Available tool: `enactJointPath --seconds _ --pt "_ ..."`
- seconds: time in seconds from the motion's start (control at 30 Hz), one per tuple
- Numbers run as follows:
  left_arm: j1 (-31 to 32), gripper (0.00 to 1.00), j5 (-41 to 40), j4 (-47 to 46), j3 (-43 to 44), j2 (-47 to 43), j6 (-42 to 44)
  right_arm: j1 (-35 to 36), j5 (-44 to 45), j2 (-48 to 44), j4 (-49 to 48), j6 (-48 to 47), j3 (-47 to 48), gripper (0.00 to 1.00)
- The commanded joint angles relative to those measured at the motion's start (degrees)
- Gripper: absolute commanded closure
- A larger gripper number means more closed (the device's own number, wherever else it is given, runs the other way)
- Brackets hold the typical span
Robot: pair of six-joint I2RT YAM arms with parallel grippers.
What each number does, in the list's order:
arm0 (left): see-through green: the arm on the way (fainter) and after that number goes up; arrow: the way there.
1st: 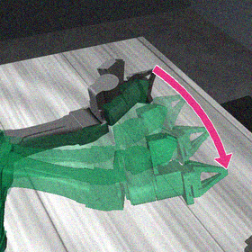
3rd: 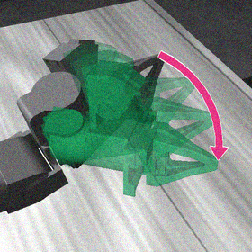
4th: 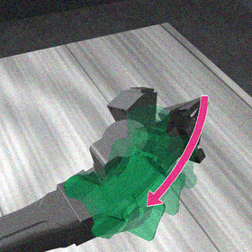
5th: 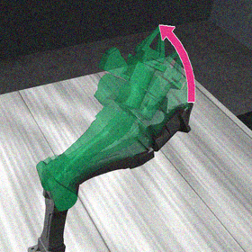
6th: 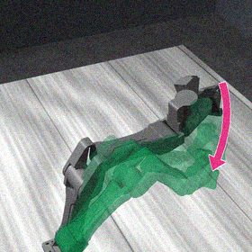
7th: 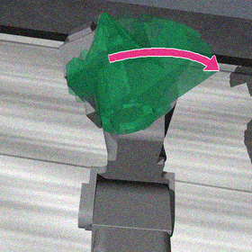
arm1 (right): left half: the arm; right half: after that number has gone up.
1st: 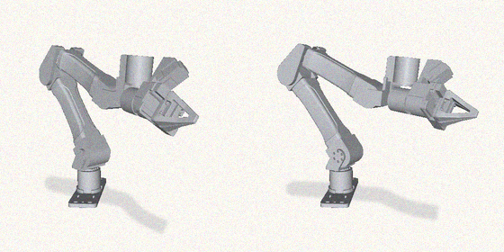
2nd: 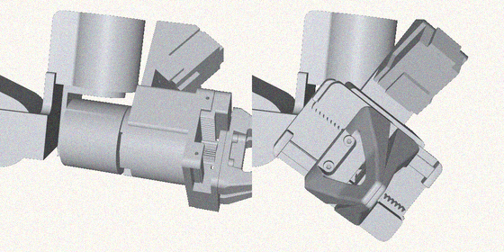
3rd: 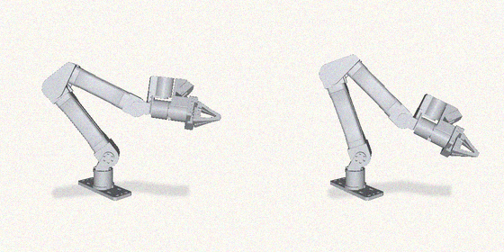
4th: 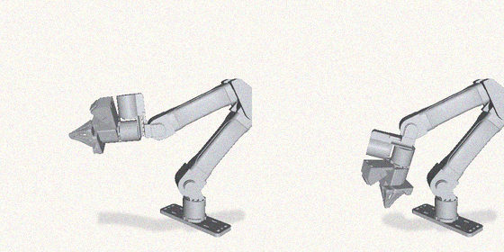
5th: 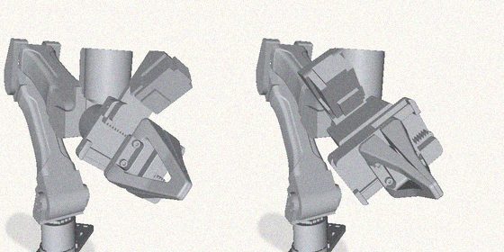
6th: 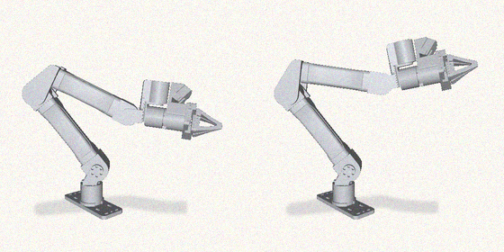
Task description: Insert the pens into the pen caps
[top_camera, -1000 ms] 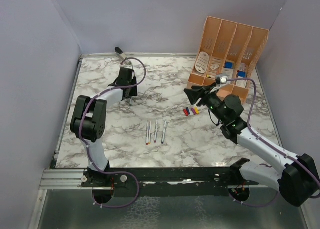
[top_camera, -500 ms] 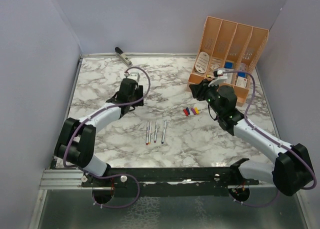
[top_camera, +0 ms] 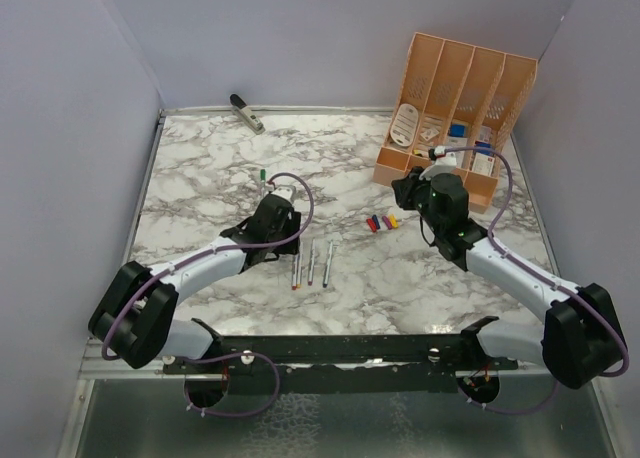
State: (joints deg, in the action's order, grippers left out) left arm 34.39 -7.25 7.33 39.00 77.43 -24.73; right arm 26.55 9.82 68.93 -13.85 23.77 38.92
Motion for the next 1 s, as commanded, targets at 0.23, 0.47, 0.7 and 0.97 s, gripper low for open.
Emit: enactJointPath --seconds 0.23,0.47,0.7,0.97 --pt "3.6 0.52 -3.8 2.0 -2.6 -1.0 -5.3 0.0 0.2 0.7 -0.6 1.7 -1.1 0.88" --pt "5.1 0.54 -6.0 2.9 -2.4 -0.4 -7.0 0.0 -1.3 1.0 -1.0 2.0 -1.7 0.90" --pt "5.8 0.55 -7.7 3.5 -2.1 1.2 -7.8 0.0 -1.6 0.7 -1.2 2.2 -2.1 0.90" --pt "6.6 0.55 -8.7 4.0 -1.0 2.5 -8.1 0.0 -2.4 0.0 -1.2 2.3 -2.2 0.91"
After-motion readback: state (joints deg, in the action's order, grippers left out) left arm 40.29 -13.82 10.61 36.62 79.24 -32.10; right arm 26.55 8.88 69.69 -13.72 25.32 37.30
